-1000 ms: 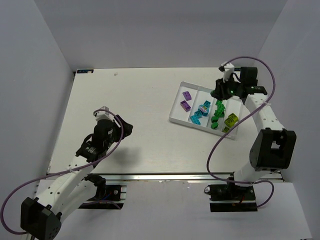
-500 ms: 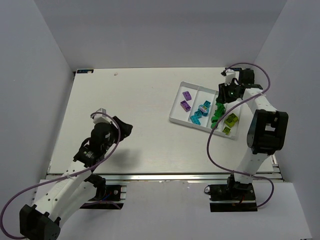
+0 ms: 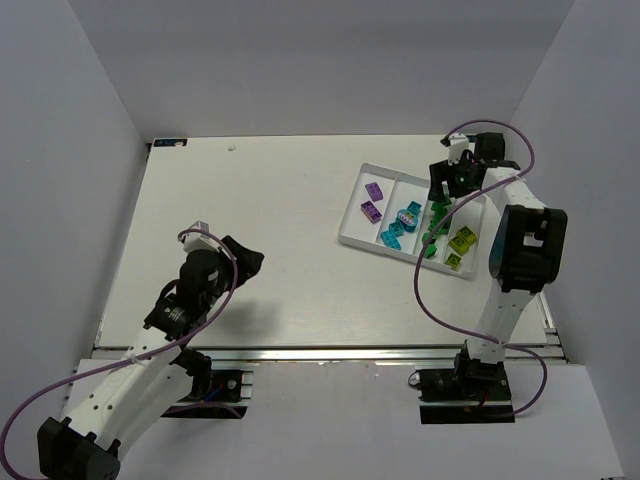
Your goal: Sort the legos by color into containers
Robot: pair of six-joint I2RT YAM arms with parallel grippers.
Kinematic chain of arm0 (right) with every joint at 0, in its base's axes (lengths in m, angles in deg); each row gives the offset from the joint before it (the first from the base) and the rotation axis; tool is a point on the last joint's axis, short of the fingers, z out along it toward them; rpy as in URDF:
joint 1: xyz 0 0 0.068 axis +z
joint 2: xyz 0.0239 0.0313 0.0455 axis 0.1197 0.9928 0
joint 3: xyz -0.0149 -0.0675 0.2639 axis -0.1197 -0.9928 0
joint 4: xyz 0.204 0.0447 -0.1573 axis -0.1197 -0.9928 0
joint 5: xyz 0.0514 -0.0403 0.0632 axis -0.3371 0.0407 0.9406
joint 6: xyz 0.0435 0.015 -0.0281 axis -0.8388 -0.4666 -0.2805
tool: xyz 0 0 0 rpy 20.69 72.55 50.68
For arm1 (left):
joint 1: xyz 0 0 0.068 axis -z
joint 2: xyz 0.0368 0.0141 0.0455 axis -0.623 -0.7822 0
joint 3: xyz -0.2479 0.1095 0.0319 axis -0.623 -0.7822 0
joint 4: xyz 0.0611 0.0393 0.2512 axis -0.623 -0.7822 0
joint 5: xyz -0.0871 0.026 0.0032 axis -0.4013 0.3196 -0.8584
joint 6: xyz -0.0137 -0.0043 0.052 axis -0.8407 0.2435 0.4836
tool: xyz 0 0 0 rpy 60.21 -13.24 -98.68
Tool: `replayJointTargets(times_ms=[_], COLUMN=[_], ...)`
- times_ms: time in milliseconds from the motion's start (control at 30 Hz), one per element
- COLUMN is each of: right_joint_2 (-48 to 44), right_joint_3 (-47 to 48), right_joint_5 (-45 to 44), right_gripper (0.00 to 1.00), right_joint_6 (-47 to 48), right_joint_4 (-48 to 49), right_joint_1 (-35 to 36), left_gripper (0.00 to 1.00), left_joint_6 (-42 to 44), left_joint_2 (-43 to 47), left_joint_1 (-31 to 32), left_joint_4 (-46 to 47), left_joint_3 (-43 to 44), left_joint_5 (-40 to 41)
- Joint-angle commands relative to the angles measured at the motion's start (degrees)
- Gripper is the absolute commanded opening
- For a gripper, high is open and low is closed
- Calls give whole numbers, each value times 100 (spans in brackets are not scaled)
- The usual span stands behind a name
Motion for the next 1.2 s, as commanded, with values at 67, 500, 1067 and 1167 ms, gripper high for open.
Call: replayJointTargets(times_ms=[67,500,1067,1167], right_joint_2=[-802,-3712,-5436,-5463], right_joint_3=[-103,-2080,-2389,-2432], right_joint_5=[341,815,676,491], right_gripper=[85,89,89,89], right_joint_6=[-17,-659,-2363,-2408], right_joint_4=[25,397,-501,-747], right_joint_1=[-87,-87,-78,-78], left_gripper=[90,92,98,98], left_joint_6=[-25,98,124,80], left_joint_2=[91,205,803,917], left_joint_1=[-40,-40,-40,-40], left_joint_4=[-119,136,321,303], left_joint_3=[154,277,207,163], left_joint_5=[101,-22,-339,-382])
